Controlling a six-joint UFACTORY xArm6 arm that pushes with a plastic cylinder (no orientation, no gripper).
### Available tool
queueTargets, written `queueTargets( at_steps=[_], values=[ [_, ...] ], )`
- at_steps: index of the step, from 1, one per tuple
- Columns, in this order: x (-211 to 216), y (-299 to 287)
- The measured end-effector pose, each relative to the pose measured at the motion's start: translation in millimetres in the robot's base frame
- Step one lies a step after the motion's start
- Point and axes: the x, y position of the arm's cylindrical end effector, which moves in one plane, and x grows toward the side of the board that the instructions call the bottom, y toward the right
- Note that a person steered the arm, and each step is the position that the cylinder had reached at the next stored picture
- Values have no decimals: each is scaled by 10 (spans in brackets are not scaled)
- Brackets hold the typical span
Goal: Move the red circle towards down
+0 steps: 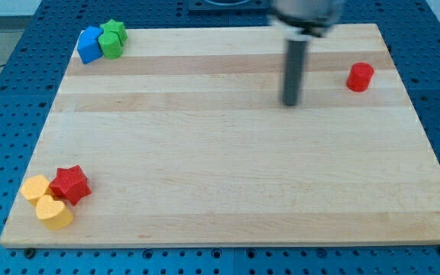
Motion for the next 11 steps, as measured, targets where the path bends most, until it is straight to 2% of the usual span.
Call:
queueTargets(
  at_steps=[1, 2, 3, 5, 6, 7, 9, 11],
  values=[
    [103, 1152],
    [-197, 1502],
    [-410, 1165],
    [-474, 402],
    [-805, 413],
    [-867, 132],
    [-671, -492],
    [-98, -705]
  ],
)
